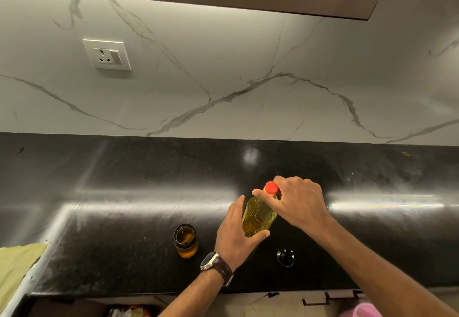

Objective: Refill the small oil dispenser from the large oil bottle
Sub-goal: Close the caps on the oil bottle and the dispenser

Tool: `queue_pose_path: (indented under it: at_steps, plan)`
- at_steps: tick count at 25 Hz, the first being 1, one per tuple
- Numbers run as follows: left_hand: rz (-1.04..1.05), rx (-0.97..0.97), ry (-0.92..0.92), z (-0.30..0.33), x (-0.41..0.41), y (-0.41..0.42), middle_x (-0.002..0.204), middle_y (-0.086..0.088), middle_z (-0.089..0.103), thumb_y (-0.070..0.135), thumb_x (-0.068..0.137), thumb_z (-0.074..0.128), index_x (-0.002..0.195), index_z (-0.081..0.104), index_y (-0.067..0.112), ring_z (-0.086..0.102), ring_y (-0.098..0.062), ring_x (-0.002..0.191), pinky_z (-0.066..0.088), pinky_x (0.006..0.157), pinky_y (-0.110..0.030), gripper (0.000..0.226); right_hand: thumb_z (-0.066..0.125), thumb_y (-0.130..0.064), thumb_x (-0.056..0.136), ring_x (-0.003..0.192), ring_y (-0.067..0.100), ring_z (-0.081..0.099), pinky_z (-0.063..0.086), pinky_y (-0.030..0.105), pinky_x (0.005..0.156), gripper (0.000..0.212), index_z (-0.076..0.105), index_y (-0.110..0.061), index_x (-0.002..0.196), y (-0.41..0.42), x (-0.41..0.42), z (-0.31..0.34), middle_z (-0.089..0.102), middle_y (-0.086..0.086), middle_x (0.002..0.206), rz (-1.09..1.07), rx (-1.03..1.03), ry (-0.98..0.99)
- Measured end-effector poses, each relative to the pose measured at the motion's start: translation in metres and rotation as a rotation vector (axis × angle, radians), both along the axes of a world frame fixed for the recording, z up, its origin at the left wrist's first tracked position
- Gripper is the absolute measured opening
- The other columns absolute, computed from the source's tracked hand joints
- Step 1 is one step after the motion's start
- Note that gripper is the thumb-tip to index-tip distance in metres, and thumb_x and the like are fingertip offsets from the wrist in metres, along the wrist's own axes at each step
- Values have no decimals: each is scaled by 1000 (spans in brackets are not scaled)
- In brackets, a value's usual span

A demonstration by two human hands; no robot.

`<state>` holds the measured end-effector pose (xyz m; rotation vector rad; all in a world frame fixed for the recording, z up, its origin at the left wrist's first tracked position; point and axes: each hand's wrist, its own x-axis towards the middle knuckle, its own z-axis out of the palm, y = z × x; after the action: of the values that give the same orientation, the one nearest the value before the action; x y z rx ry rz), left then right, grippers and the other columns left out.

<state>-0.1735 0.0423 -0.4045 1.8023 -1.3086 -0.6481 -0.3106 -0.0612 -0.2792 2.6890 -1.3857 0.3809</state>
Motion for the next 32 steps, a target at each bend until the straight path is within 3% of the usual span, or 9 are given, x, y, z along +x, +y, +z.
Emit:
queue_pose_path:
  at_steps: [2,6,11,13,16,19,22,26,32]
  plan:
    - [15,15,24,-8,5,17,157,12,39,58,78,81,159,28,29,42,-7,142,45,114,-34,101,10,-100,77,51,4,52,39,19,51,84,50,-27,71,3,-6,-4,52,-10,58,-17,38,-11]
    - [19,84,24,-40,25,77,128,26,56,50,84,79,138,52,37,58,5,116,55,92,-19,62,17,-106,69,53,4,55,48,23,55,84,52,-29,75,15,-29,-17,55,-7,58,-56,229,-40]
    - [40,256,-72,-75,58,148,96,25,64,52,82,79,106,62,46,64,6,91,57,78,-19,30,65,-89,66,67,-1,61,50,17,64,67,61,-37,108,45,-66,-59,63,-12,75,-222,483,72]
    - [182,293,-85,-79,68,161,87,21,62,52,77,84,92,57,46,64,1,82,57,71,-22,32,72,-79,72,78,-1,61,53,17,70,69,59,-40,128,56,-72,-88,62,-17,89,-271,556,76]
    - [364,248,-97,-76,79,158,92,15,54,47,71,91,100,54,37,58,-5,78,53,63,-24,48,72,-72,79,89,1,61,56,21,77,72,54,-41,141,66,-74,-119,59,-19,101,-312,589,55]
    - [454,157,-21,-66,89,137,118,10,52,46,68,93,133,52,22,57,-6,99,57,76,-28,81,71,-63,87,92,2,62,56,21,76,58,58,-39,138,72,-69,-133,59,-18,106,-353,568,70]
    - [448,113,66,-57,98,112,135,9,50,42,67,95,148,44,19,54,-7,116,53,90,-27,98,72,-52,91,96,8,66,57,23,74,52,60,-32,136,70,-63,-140,62,-9,114,-425,504,60]
    - [402,92,50,-56,106,93,124,11,61,41,69,93,135,57,26,60,-12,116,55,99,-38,77,73,-47,92,93,11,65,51,21,69,44,65,-28,131,59,-64,-142,63,-4,113,-479,549,90]
    - [394,64,70,-54,110,92,117,16,63,40,68,94,131,62,26,61,-10,112,55,98,-35,72,75,-47,90,82,2,63,58,22,74,30,70,-29,115,87,-50,-133,64,-14,94,-489,709,77]
